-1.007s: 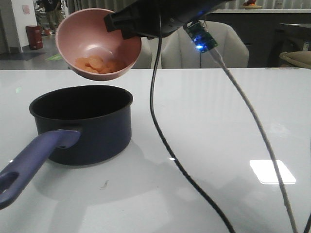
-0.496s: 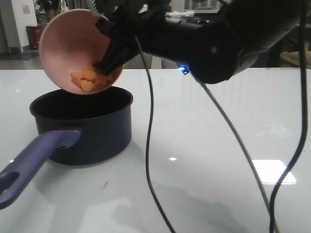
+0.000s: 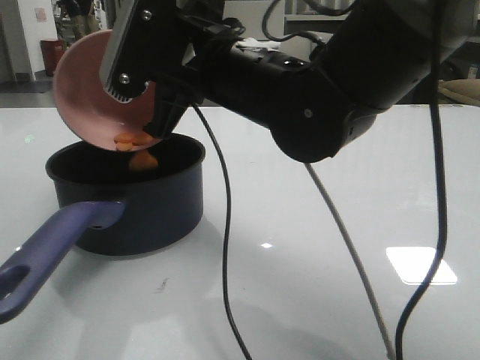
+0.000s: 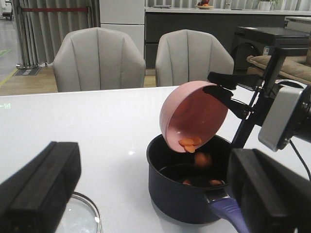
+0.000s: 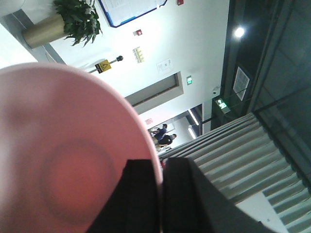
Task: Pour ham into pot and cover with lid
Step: 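Tilt the bowl with the right gripper to pour pieces into pot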
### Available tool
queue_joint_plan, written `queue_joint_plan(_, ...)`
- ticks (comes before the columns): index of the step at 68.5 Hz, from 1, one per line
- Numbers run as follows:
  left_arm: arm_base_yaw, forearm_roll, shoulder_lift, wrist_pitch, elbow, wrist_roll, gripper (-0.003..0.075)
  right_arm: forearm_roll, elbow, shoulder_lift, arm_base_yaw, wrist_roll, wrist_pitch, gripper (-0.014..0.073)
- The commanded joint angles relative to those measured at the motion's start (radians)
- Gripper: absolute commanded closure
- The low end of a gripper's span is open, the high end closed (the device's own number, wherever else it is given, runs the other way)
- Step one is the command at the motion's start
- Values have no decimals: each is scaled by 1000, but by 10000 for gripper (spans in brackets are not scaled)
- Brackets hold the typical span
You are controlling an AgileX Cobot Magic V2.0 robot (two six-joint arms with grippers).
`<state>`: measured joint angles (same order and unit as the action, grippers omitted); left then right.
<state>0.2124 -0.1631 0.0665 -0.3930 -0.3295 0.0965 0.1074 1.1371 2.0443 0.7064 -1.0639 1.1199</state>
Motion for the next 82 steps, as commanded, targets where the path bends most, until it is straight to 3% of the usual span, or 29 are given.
queue_joint_plan(1, 9, -12, 14, 78, -25, -2, 64, -36, 23, -61, -2, 8, 168, 456)
queue_joint_plan(13, 9, -12, 14, 78, -25, -2, 64, -165, 29, -61, -2, 311, 167, 456)
queue_joint_plan(23, 9, -12, 14, 78, -25, -2, 64, -202, 29, -61, -2, 380, 168, 456)
queue_joint_plan(29, 9, -12, 14, 78, -25, -2, 64, -118, 29, -61, -2, 329, 168, 456)
queue_joint_plan(41, 9, -12, 14, 78, -25, -2, 64, 96, 29, -61, -2, 35, 168, 456)
queue_joint_plan(53, 9, -12, 14, 78, -25, -2, 64, 103, 29, -61, -2, -119, 168, 456)
queue_joint_plan(64, 9, -12, 14, 78, -25, -2, 64, 96, 29, -61, -2, -143, 168, 456)
queue_joint_plan(72, 9, -12, 14, 78, -25, -2, 64, 41, 29, -61, -2, 14, 168, 456)
queue_joint_plan(79, 9, -12, 14, 78, -25, -2, 64, -95, 35, -62, -2, 344, 168, 456)
queue_joint_plan(80, 9, -12, 14, 78, -25, -2, 64, -95, 35, -62, -2, 344, 168, 456)
queue_joint_plan(81, 9, -12, 14, 78, -25, -2, 64, -122, 35, -64, -2, 430, 168, 456)
queue_joint_plan(82, 9, -12, 14, 78, -25, -2, 64, -122, 35, -64, -2, 430, 168, 456)
